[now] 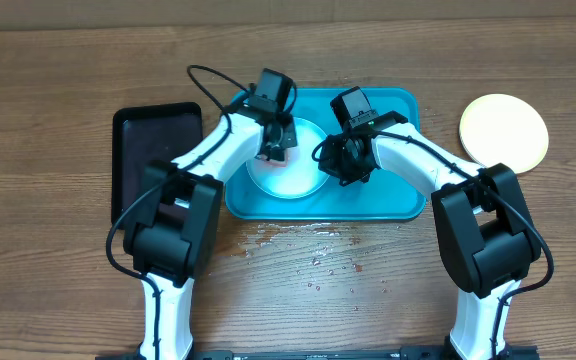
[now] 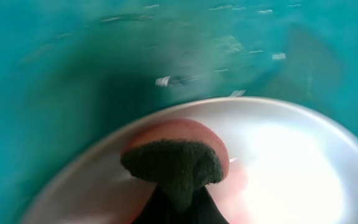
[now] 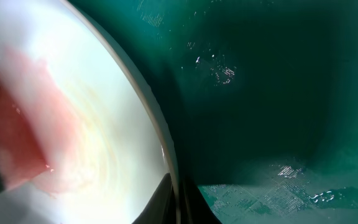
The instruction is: Clean dirty plates on tray and stack at the side
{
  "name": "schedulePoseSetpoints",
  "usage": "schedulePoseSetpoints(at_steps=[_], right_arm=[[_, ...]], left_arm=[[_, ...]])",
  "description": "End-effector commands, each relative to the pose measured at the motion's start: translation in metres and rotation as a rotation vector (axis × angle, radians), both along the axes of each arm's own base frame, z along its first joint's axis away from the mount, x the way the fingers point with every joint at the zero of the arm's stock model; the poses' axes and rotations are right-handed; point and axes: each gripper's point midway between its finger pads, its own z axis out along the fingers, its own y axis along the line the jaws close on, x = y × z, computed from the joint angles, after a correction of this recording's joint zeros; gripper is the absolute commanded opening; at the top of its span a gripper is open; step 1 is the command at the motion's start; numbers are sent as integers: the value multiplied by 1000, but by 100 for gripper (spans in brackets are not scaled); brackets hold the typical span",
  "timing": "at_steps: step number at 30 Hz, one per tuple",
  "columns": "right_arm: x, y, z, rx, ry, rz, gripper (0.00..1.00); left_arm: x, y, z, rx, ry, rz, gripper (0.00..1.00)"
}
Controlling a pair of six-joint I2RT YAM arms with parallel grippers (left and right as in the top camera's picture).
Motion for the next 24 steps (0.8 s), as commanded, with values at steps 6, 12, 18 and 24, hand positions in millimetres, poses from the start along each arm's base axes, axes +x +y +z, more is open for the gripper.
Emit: schedulePoseSetpoints(at_steps=[6, 12, 18, 24], right_arm=[[-3, -4, -8, -21, 18, 4, 4], [-4, -4, -8, -21, 18, 4, 4], [-4, -4, -8, -21, 19, 4, 4], [-4, -4, -8, -21, 18, 4, 4]], left_arm=[[-63, -37, -69, 16, 194, -153, 4], [-81, -19, -73, 118, 257, -187, 4], [-86, 25, -75, 236, 317, -118, 4], [-81, 63, -74, 249, 357, -32, 4]])
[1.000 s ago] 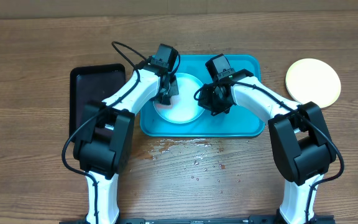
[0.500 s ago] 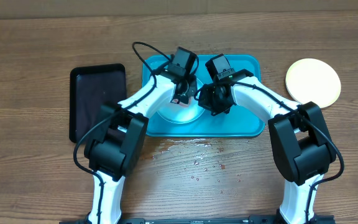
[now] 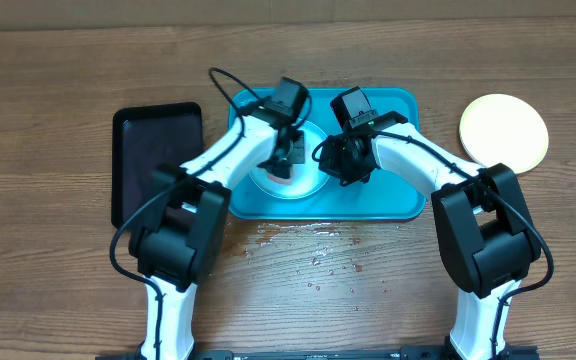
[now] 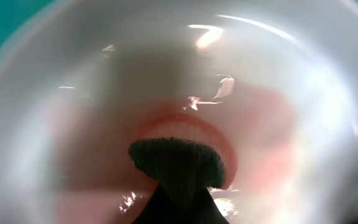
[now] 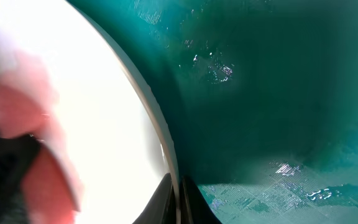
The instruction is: Clean dirty plates on tray and stack at the side
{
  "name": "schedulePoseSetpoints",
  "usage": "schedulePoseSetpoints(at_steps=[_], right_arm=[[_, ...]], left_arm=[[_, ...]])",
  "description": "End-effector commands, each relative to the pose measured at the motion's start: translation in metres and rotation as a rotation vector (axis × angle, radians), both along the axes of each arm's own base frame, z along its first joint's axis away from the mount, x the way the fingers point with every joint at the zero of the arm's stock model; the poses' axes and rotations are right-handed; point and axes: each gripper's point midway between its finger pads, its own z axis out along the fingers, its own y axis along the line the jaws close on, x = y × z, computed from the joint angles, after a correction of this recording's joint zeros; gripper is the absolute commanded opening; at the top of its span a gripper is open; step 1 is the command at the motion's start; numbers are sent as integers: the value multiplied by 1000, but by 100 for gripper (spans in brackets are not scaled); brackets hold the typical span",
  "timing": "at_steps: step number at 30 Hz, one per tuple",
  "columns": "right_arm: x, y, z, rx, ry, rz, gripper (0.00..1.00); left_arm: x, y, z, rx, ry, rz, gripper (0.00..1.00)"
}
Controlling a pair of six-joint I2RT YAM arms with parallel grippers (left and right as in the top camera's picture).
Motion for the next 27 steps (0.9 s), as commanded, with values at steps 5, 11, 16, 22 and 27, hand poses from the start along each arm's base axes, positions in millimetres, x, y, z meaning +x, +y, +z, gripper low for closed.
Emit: schedulePoseSetpoints(at_steps=[5, 11, 16, 22, 27], right_arm=[[-3, -3, -8, -20, 16, 4, 4], [-3, -4, -8, -20, 17, 4, 4], [-3, -4, -8, -20, 17, 4, 4], [-4, -4, -8, -21, 18, 4, 4], [-5, -4, -9, -23, 24, 4, 4]], left_arm=[[-30, 57, -63, 86, 206, 63, 4], [-9, 38, -28, 25, 166, -10, 4], [15, 35, 28, 4, 74, -49, 4], [27, 56, 106, 27, -89, -44, 4], [22, 114, 148, 169, -155, 63, 4]])
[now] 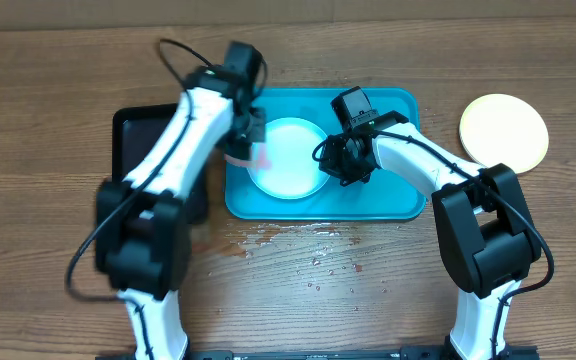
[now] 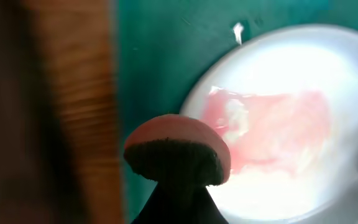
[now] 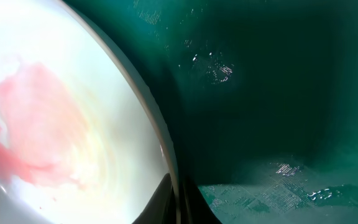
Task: Clean dirty plates on tray and stack at the side
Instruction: 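Return the sponge to the black tray with the left gripper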
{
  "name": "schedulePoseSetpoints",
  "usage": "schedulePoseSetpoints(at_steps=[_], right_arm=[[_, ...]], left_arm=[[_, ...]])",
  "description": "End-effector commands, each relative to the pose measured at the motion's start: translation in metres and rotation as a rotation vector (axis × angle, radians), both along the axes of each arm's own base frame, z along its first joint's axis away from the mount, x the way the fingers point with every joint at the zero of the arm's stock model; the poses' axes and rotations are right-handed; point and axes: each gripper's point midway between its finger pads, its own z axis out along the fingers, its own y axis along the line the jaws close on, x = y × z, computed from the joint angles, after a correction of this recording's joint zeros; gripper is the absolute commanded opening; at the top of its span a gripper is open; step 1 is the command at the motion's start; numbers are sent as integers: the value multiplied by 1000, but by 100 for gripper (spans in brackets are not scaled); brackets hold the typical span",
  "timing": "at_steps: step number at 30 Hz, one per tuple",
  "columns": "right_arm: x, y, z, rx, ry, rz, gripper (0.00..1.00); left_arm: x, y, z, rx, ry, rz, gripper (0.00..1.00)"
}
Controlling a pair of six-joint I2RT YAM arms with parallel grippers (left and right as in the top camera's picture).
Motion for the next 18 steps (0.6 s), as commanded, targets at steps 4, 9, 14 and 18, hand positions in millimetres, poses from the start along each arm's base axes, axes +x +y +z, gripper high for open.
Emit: schedulePoseSetpoints(at_steps=[4, 9, 14, 18], right_arm=[[-5, -4, -9, -23, 23, 5, 4], [-5, -4, -9, -23, 24, 5, 4], [-5, -4, -9, -23, 23, 5, 4], [-5, -4, -9, -23, 23, 5, 4]], left_arm=[[6, 86, 60, 142, -119, 151, 4], [3, 144, 48, 154, -91, 279, 4], [0, 178, 23, 162, -80, 328, 4], [-8, 180, -9, 168, -57, 314, 4]])
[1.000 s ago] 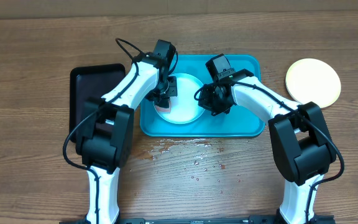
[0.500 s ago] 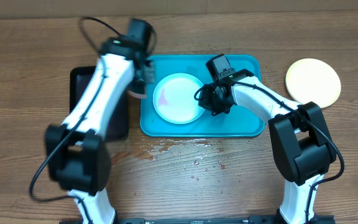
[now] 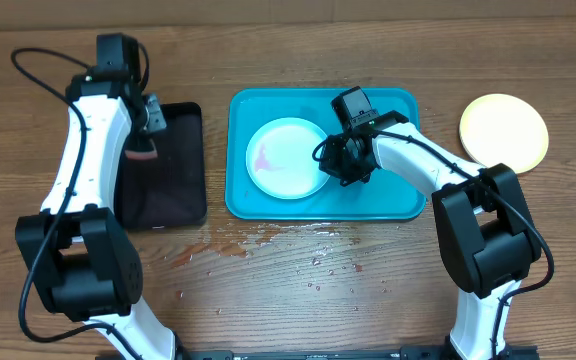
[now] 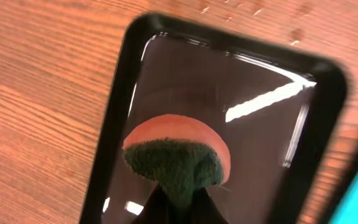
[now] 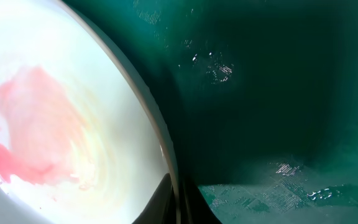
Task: Clean dirty plates on tray and stack at the side
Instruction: 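Return the sponge to the black tray with the left gripper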
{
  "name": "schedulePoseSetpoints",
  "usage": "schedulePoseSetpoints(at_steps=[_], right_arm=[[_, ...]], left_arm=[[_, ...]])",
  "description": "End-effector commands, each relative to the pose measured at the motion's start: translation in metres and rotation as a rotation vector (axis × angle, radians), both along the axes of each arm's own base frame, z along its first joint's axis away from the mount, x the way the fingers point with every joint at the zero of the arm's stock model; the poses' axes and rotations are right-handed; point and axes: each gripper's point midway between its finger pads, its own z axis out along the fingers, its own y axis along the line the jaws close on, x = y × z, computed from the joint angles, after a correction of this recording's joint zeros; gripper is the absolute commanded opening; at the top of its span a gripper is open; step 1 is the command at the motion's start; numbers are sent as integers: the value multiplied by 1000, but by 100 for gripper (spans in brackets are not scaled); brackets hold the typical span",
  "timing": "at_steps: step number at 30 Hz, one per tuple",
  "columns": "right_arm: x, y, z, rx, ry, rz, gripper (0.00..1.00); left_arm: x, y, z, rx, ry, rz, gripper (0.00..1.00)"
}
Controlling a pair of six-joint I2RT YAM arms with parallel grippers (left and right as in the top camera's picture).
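Note:
A white plate (image 3: 288, 157) smeared with pink lies in the blue tray (image 3: 388, 195); the smear shows in the right wrist view on the plate (image 5: 55, 124). My right gripper (image 3: 336, 160) is shut on the plate's right rim (image 5: 178, 202). My left gripper (image 3: 146, 135) holds a pink and green sponge (image 4: 178, 158) over the left part of the black tray (image 4: 241, 130), which lies left of the blue one. A clean pale yellow plate (image 3: 503, 131) rests on the table at the right.
Water drops (image 3: 298, 238) lie spilled on the wooden table in front of the blue tray. The black tray (image 3: 163, 175) sits to the left, close beside the blue tray.
My left gripper has gone with the sponge from the plate's left edge to above the black tray. The plate and my right gripper stay as they were.
My left gripper pressed the sponge on the plate's far left part while my right gripper held the rim. Then the sponge was at the plate's middle. Then it was off the plate's left edge, and now it hangs over the black tray. A pink smear stays on the plate.

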Motion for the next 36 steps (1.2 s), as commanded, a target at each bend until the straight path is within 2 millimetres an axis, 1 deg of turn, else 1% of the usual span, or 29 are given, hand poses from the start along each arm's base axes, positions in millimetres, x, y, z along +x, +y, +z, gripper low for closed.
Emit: schedulePoseSetpoints(at_steps=[1, 5, 8, 11, 12, 13, 14, 15, 17, 18, 19, 21, 22, 24, 26, 28, 29, 30, 32, 36], right_arm=[[-5, -4, -9, -22, 22, 4, 4], [-5, -4, -9, -23, 22, 4, 4], [-5, -4, -9, -24, 25, 4, 4], [-6, -4, -9, -24, 26, 4, 4], [-6, -5, -9, -25, 27, 4, 4], [-6, -5, -9, -25, 28, 4, 4], [-6, -5, -9, -26, 29, 4, 4], [-7, -5, -9, -27, 31, 5, 4], [-7, -5, -9, -28, 28, 16, 4], [-7, -5, -9, -30, 23, 30, 4], [-7, -5, -8, -31, 23, 33, 4], [-6, -7, -6, -44, 22, 31, 4], [-4, -9, -3, -57, 14, 31, 4], [-1, -12, 4, -79, -3, 36, 4], [3, -18, 13, -117, -24, 26, 4], [7, -27, 23, -166, -46, 13, 4], [9, -32, 29, -192, -58, 6, 4], [12, -37, 36, -223, -74, -3, 4], [16, -49, 50, -286, -106, -21, 4], [22, -78, 83, -435, -179, -64, 4]], left_arm=[[-15, -5, -34, 9, 65, -42, 4], [-31, -13, -71, -32, 91, -43, 4], [-39, -14, -83, -42, 99, -20, 4], [-39, -17, -85, -58, 95, -25, 5], [-38, -18, -86, -67, 93, -28, 19], [-38, -20, -86, -79, 91, -31, 38], [-37, -22, -86, -90, 90, -34, 60], [-37, -26, -86, -108, 89, -40, 72], [-37, -32, -83, -142, 91, -49, 80], [-37, -34, -80, -157, 88, -53, 81], [-36, -35, -75, -162, 84, -56, 81], [-32, -36, -58, -161, 54, -62, 82], [-28, -36, -42, -157, 20, -66, 83], [-22, -37, -18, -154, -36, -72, 84], [-16, -41, 15, -159, -114, -95, 85], [-13, -47, 48, -169, -198, -119, 92], [-14, -50, 64, -174, -239, -132, 95], [-15, -54, 77, -181, -272, -144, 100], [-22, -61, 103, -192, -336, -173, 100], [-37, -77, 134, -223, -401, -226, 100]])
